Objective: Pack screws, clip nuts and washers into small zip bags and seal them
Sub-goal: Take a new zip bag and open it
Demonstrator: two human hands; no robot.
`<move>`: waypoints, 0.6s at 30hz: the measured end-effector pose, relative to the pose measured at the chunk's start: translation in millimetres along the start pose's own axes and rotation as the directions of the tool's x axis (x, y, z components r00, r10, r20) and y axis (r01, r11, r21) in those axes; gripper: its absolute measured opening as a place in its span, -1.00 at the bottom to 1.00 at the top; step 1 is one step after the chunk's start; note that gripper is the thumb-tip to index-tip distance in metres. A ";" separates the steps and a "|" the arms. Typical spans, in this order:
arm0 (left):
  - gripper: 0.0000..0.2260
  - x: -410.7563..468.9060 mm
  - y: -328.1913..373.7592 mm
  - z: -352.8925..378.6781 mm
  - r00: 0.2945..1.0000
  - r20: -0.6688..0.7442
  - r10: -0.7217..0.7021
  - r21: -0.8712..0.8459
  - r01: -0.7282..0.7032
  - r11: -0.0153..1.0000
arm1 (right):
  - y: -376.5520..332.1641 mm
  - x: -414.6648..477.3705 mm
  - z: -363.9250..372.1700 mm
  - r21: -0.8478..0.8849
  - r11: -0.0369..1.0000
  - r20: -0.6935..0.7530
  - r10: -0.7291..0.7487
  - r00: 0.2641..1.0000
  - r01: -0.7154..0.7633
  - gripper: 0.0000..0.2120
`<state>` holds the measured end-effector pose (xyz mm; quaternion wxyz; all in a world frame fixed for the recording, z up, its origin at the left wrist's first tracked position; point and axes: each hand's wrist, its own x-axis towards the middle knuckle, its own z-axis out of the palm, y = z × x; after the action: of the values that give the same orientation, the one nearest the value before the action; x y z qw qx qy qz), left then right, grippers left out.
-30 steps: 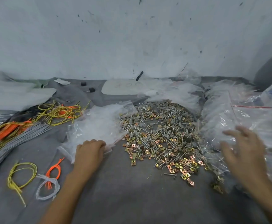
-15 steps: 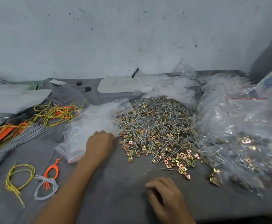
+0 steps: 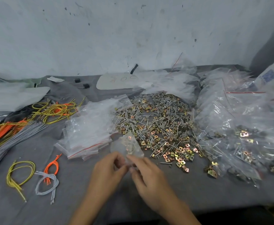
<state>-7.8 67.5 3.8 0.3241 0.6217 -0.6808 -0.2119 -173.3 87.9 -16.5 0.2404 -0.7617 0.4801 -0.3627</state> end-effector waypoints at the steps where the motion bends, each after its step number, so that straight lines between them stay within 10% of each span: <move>1: -0.76 -4.6 -2.4 3.4 1.000 0.011 -0.023 -0.016 0.023 1.000 | 0.4 0.6 2.0 -0.043 0.999 0.015 0.023 1.000 -0.022 -0.67; 10: -0.98 -20.6 -10.3 6.2 0.988 0.103 -0.114 -0.204 0.133 0.970 | -6.3 -4.3 15.8 0.270 0.927 -0.168 0.311 0.935 -0.260 -0.51; 18: -0.75 -25.7 -6.8 2.5 0.989 0.130 -0.064 -0.083 0.076 0.994 | -12.5 -0.5 21.4 0.182 0.902 -0.118 0.414 0.902 -0.390 -0.60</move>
<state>-4.4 91.6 -7.3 0.2993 0.6157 -0.6679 -0.2920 -149.7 94.0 -21.1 0.3305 -0.5946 0.6150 -0.3988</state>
